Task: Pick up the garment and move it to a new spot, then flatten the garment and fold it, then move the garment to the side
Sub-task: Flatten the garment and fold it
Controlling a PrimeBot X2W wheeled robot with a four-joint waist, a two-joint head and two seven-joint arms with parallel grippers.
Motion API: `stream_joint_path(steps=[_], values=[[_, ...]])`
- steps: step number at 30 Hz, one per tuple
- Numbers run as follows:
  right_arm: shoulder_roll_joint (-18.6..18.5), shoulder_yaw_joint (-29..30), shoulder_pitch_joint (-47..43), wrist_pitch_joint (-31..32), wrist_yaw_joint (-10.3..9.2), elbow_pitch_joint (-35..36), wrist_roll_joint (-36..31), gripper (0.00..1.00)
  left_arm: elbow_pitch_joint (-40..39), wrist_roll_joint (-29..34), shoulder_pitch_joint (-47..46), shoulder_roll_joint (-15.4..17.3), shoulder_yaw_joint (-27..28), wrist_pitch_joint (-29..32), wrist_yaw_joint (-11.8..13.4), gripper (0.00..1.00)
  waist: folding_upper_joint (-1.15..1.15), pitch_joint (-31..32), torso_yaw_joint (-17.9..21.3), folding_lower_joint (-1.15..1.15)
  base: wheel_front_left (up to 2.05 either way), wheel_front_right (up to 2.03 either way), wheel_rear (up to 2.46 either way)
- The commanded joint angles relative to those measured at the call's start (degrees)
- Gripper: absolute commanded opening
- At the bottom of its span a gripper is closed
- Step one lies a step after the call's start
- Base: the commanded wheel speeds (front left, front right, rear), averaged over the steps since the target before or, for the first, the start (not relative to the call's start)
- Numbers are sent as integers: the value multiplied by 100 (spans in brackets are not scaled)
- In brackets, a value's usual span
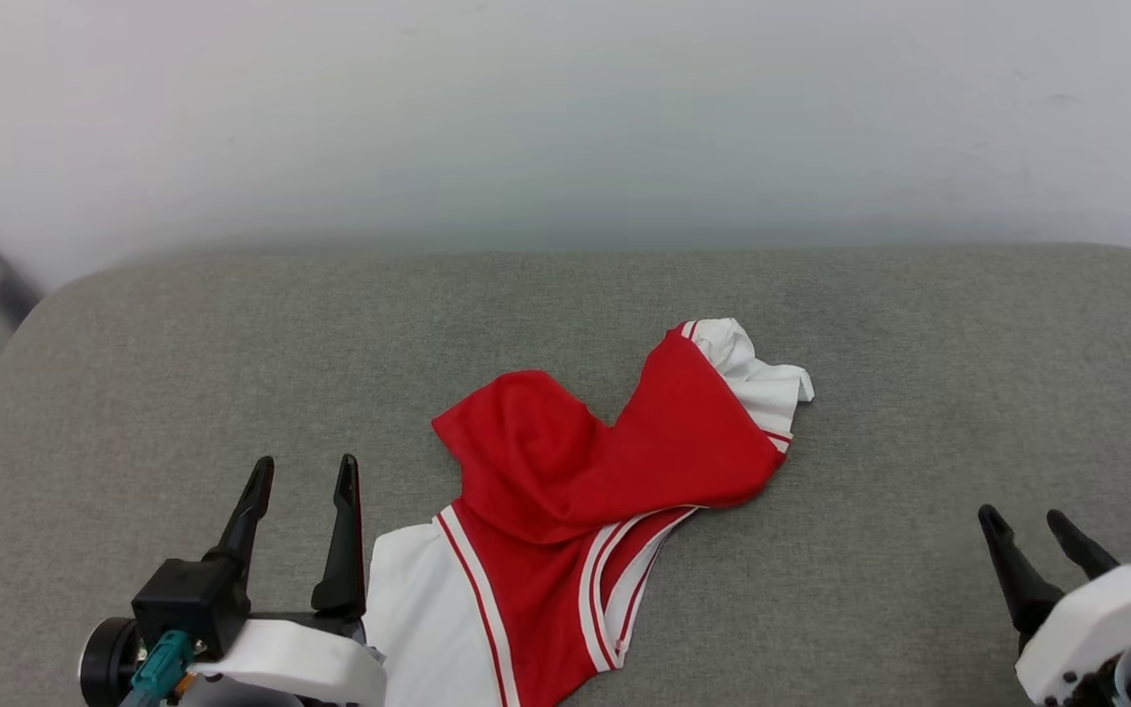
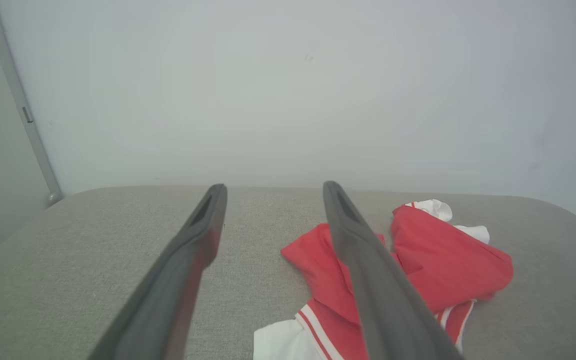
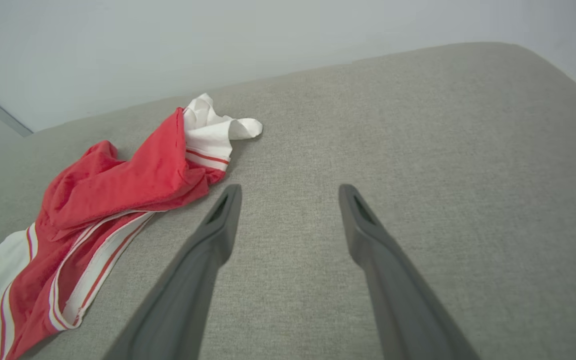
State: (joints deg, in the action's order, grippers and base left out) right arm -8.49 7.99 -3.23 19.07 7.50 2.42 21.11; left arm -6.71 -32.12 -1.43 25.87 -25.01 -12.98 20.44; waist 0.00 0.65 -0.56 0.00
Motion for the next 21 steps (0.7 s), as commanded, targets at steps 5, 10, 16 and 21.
stream_joint_path(steps=[5,10,16,21], values=[[-179,-37,1072,718,-2,-1016,224,100,-89,73,-170,-125,-43,-78,-20,100,0,-268,-266,0,0,0,0],[-366,-262,2289,1366,-3,-2099,421,100,-115,136,-481,-297,-115,-130,-142,100,0,-775,-669,0,0,0,0],[-599,-637,3432,1981,-2,-3134,481,100,-5,241,-913,-554,-183,-185,-387,100,0,-1339,-1167,0,0,0,0],[-750,-941,3960,2376,-3,-3788,422,100,153,318,-1139,-748,-174,-217,-557,100,0,-1629,-1385,0,0,0,0]])
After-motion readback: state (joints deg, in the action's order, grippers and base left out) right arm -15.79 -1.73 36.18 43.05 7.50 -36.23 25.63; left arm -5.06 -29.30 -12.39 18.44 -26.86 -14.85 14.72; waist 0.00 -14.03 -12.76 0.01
